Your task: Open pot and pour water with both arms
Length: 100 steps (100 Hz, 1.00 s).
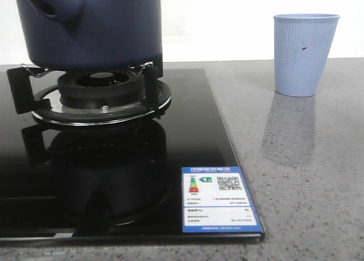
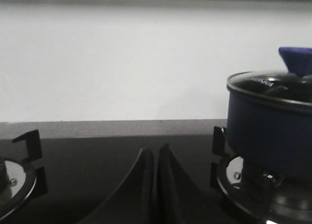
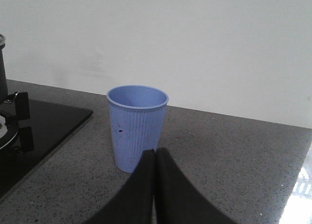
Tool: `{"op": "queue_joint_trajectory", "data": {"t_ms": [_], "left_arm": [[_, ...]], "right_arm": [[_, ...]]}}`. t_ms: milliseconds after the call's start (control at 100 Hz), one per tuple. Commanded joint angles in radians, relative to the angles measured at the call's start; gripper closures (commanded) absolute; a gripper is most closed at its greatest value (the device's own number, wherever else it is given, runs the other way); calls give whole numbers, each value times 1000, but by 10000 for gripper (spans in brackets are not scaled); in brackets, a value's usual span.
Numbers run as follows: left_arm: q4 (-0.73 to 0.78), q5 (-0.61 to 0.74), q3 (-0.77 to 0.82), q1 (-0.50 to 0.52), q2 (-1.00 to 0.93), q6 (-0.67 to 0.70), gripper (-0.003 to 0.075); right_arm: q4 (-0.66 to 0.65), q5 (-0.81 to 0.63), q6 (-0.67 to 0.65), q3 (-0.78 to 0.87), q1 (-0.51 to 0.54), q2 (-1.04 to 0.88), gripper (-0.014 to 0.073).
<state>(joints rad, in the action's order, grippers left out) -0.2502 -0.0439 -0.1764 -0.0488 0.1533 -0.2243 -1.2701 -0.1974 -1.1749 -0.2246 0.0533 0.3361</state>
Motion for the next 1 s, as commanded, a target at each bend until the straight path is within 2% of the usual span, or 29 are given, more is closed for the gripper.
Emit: {"op": "queue_joint_trajectory", "data": {"t_ms": [0,50,270,330,520,990], "left_arm": [[227,113,30,25,7,224,736],[256,117,68,43,-4,278,736],[250,107,191,57,-135,271,736],[250,44,189,57,-162,269,736],[188,-5,191,57,-182,239,736],[179,-3,190,57,-182,239,736]], "right_arm": [[9,-18,6,-27,-2,5,644],[9,-18,6,-27,-2,5,644],[9,-18,6,-27,-2,5,644],[9,-18,6,-27,-2,5,644],[9,-18,6,-27,-2,5,644],[9,-18,6,-27,-2,5,644]]}}
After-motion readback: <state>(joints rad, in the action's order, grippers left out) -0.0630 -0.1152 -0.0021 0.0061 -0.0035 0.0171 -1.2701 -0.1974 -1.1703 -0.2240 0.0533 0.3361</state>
